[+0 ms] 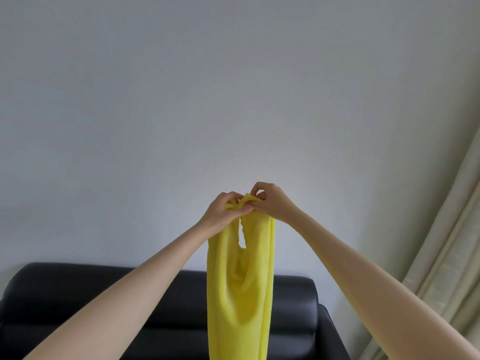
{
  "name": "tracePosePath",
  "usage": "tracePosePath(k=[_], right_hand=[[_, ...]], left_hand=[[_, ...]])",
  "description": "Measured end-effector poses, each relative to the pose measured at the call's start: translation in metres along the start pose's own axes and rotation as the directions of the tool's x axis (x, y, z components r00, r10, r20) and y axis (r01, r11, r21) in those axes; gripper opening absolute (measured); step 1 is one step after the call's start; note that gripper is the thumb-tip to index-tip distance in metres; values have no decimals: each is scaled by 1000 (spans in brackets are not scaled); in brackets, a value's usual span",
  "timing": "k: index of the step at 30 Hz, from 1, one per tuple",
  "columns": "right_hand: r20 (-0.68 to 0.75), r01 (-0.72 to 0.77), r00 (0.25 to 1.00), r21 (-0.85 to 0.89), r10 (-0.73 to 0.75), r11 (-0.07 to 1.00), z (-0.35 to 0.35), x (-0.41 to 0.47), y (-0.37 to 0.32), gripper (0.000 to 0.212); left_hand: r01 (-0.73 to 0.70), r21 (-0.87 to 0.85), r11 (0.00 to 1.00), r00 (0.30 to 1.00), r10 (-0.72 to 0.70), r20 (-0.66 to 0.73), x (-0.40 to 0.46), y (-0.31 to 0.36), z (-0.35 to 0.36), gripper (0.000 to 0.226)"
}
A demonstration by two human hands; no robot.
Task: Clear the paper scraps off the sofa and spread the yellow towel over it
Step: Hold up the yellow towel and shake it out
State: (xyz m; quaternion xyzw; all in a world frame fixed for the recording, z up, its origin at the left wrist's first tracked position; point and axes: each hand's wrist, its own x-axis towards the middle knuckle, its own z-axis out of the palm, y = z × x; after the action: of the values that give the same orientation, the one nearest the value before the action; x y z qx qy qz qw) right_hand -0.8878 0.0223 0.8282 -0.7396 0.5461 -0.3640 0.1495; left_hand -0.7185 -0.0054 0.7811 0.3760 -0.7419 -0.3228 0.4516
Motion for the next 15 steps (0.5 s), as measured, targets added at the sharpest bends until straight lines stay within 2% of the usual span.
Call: tracePosePath(k=[3, 8, 15], right_hand=[[27, -6, 1000, 2, 6, 1000, 3, -3, 9, 20], [44, 6, 999, 45, -8, 999, 9, -6, 15, 22], [67, -40, 997, 119, 32, 992, 19, -5, 15, 32]], left_hand=[[-15, -37, 999, 1000, 15, -19, 0, -3, -4, 23], [-51, 38, 998, 996, 48, 81, 2, -6, -6, 27], [-128, 122, 984, 991, 132, -31, 6, -13, -4, 19]])
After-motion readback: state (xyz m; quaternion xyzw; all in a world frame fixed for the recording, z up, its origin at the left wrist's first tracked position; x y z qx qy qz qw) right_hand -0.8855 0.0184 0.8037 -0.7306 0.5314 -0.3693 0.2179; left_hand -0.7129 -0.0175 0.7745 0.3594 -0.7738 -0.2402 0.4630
